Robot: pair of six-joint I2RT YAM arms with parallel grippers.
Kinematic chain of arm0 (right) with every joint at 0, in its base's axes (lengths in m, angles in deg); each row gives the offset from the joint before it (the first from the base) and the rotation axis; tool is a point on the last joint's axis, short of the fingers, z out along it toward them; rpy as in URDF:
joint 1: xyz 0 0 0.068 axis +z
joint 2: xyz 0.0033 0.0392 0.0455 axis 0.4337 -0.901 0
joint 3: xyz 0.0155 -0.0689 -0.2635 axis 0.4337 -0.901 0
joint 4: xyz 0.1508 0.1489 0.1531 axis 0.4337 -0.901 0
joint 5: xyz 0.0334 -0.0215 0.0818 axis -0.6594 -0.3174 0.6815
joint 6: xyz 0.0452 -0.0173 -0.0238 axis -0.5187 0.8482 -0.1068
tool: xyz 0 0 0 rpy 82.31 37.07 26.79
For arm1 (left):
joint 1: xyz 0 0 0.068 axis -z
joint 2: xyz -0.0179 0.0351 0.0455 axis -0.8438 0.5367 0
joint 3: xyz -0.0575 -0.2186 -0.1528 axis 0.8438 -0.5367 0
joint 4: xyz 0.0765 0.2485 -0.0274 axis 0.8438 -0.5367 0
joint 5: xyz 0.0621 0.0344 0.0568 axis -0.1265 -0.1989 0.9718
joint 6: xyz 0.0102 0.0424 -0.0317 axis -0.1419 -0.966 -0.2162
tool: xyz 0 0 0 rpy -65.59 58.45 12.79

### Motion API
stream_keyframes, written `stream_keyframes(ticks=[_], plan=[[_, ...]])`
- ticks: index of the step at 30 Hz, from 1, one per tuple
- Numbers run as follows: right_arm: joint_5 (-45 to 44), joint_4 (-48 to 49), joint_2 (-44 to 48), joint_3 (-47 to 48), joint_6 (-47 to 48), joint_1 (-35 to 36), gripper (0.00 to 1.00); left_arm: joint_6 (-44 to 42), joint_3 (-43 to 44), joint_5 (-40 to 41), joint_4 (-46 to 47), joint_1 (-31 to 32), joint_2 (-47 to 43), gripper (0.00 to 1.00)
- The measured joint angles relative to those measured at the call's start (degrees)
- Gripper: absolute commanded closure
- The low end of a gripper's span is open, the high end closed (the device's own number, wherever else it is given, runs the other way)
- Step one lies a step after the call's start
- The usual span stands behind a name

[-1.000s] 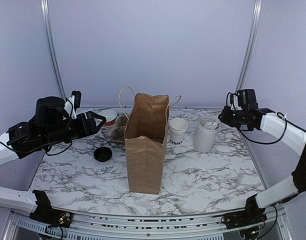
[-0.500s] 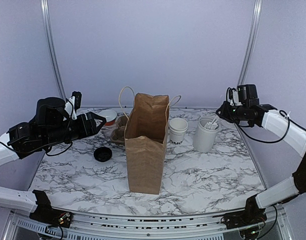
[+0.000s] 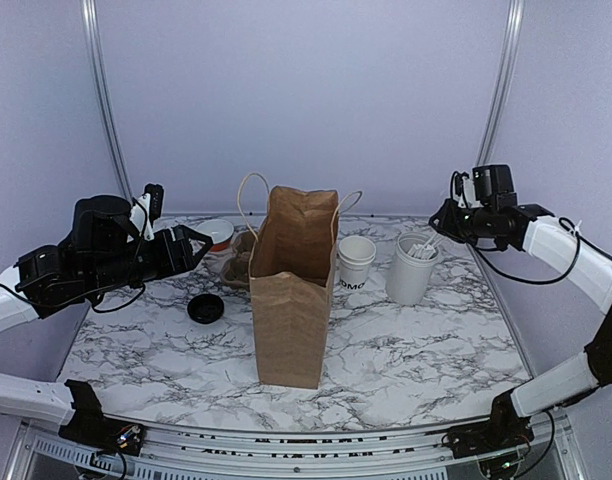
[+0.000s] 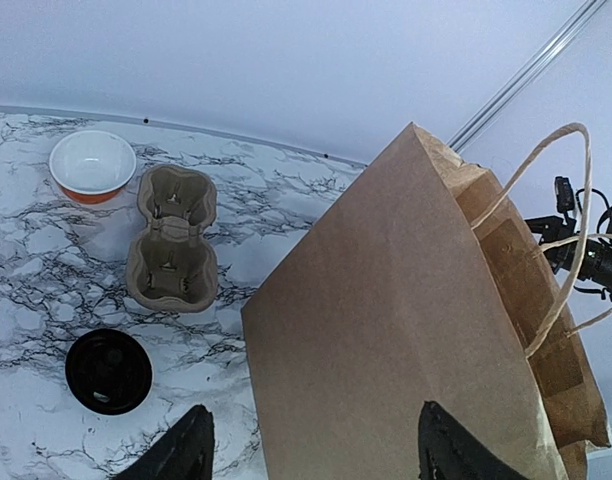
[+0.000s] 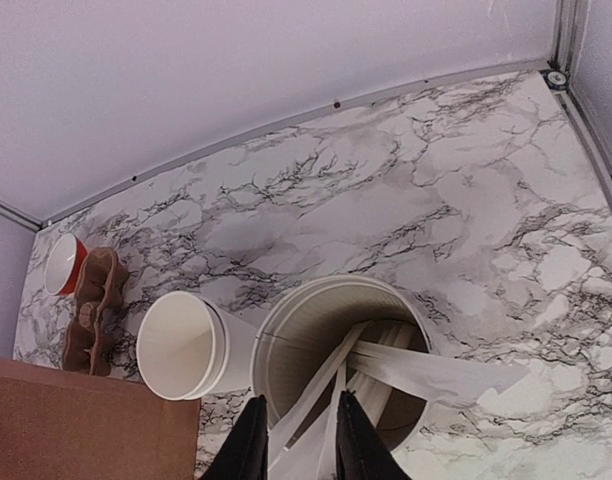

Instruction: Pack the takeout coffee

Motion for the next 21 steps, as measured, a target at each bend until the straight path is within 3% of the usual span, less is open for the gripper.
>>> stream_keyframes(ticks=[16,21], plan=[[-2.4,3.9,-6.2,-2.1,0.0,0.1,0.80,0.0,0.0,-0.3,0.0,0.0,-0.4,0.30],[-3.5,4.6,-7.3,-2.0,-0.1,0.1,0.92,0.0,0.0,-0.3,0.0,0.0,-0.5,0.30]])
